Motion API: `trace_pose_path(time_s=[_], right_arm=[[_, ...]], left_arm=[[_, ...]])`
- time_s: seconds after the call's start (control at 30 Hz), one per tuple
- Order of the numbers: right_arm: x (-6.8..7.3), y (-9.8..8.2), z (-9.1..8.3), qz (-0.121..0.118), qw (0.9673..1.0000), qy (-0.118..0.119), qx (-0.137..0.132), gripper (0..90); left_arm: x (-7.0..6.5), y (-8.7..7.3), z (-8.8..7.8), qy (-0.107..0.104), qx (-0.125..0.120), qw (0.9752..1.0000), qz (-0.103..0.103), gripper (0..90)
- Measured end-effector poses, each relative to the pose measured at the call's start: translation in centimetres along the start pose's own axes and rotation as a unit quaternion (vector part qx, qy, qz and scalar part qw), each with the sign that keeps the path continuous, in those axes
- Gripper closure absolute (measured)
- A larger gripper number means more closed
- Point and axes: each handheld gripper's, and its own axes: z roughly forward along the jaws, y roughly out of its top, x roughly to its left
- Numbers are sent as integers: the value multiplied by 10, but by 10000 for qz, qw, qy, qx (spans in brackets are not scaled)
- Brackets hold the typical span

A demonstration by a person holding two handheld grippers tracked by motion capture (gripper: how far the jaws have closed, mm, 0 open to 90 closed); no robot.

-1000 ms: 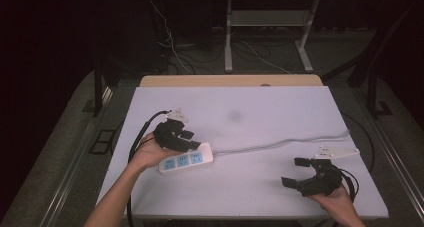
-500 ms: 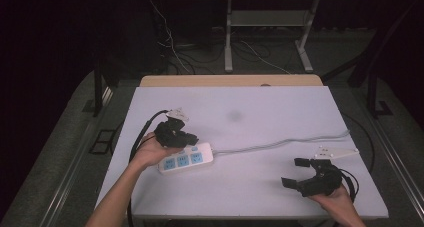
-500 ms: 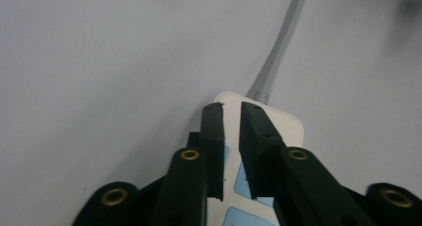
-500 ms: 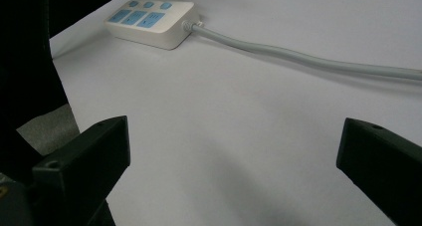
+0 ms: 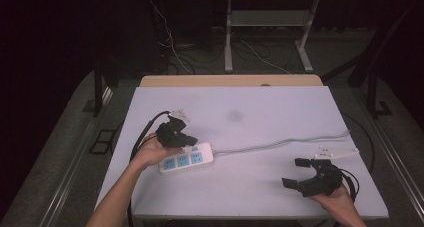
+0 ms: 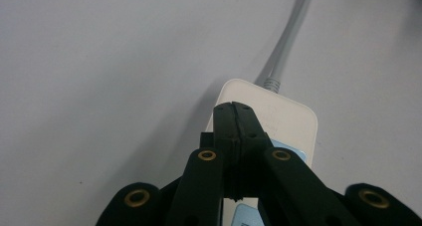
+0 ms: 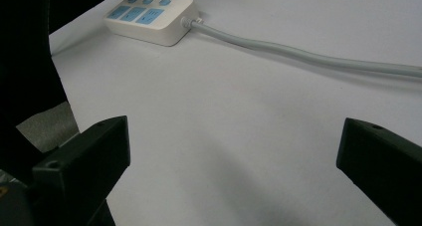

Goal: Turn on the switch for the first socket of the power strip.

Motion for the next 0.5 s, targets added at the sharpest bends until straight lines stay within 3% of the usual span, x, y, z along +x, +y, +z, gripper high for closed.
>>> trace_pose_path(time_s=[0.33,0.5], right_arm=[[0,0,0,-17,10000,10,24,2],[1,0,0,-40,10000,49,42,2]], left_arm=[[1,-3,9,-25,266,9996,79,891],[3,-8,11,-108,142,9998,-96,891]])
